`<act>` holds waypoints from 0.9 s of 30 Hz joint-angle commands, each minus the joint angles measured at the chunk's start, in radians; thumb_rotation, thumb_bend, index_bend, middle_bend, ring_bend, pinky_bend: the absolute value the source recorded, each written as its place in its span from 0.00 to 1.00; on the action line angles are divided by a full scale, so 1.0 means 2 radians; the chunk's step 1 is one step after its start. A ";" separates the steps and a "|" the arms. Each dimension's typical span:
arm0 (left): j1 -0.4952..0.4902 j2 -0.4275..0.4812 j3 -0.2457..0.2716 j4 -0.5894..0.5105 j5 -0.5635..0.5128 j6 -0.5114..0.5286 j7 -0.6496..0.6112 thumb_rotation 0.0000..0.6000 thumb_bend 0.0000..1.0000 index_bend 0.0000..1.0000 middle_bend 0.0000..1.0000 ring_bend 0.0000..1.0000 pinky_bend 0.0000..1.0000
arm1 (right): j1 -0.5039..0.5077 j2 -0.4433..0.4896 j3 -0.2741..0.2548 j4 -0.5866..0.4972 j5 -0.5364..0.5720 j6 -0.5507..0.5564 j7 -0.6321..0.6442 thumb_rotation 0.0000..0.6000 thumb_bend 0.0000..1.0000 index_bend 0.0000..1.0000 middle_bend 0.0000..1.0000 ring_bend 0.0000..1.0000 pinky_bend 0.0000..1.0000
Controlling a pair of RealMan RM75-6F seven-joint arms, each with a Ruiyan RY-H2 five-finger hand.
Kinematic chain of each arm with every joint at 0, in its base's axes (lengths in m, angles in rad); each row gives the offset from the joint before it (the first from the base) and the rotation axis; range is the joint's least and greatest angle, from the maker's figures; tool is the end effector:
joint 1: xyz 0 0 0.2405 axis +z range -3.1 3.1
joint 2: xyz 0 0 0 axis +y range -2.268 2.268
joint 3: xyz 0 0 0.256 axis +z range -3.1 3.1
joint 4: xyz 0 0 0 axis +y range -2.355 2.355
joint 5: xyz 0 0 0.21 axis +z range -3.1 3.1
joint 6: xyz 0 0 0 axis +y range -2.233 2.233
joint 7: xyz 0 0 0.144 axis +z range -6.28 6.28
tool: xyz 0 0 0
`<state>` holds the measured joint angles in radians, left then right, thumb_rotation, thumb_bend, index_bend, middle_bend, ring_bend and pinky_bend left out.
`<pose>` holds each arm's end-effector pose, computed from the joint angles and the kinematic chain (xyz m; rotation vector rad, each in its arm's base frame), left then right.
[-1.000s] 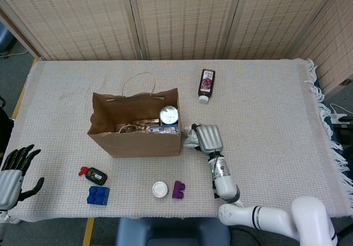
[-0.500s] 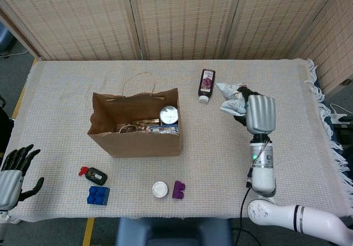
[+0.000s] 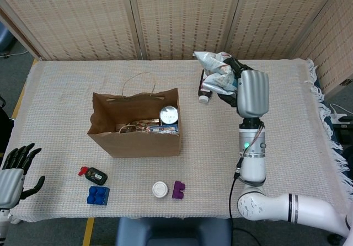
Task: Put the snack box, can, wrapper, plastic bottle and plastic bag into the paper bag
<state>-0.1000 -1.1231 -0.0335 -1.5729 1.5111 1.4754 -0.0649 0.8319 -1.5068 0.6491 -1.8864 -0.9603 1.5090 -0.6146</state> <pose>-0.3161 0.1830 0.1576 -1.4018 -0.9316 -0.9303 -0.0102 -0.3602 0.1428 1.1211 -0.8071 1.5283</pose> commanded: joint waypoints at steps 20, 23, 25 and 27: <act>0.001 0.002 0.002 0.004 0.004 0.001 -0.011 1.00 0.37 0.12 0.00 0.00 0.00 | 0.100 -0.125 -0.030 0.011 0.035 0.017 -0.056 1.00 0.33 0.76 0.63 0.60 0.70; 0.001 0.001 0.002 0.004 0.004 0.001 -0.009 1.00 0.37 0.12 0.00 0.00 0.00 | 0.096 -0.122 -0.036 0.009 0.047 0.009 -0.054 1.00 0.32 0.73 0.63 0.59 0.70; 0.001 0.001 0.002 0.003 0.003 0.001 -0.008 1.00 0.37 0.12 0.00 0.00 0.00 | 0.093 -0.119 -0.040 0.006 0.064 0.000 -0.060 1.00 0.32 0.66 0.63 0.53 0.65; 0.001 0.001 0.002 0.003 0.003 0.001 -0.007 1.00 0.37 0.12 0.00 0.00 0.00 | 0.092 -0.115 -0.045 0.006 0.076 -0.010 -0.063 1.00 0.32 0.53 0.59 0.46 0.59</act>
<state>-0.0984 -1.1211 -0.0300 -1.5670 1.5168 1.4777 -0.0787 1.0204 -1.7453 0.5697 -1.8719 -0.8290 1.5076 -0.7327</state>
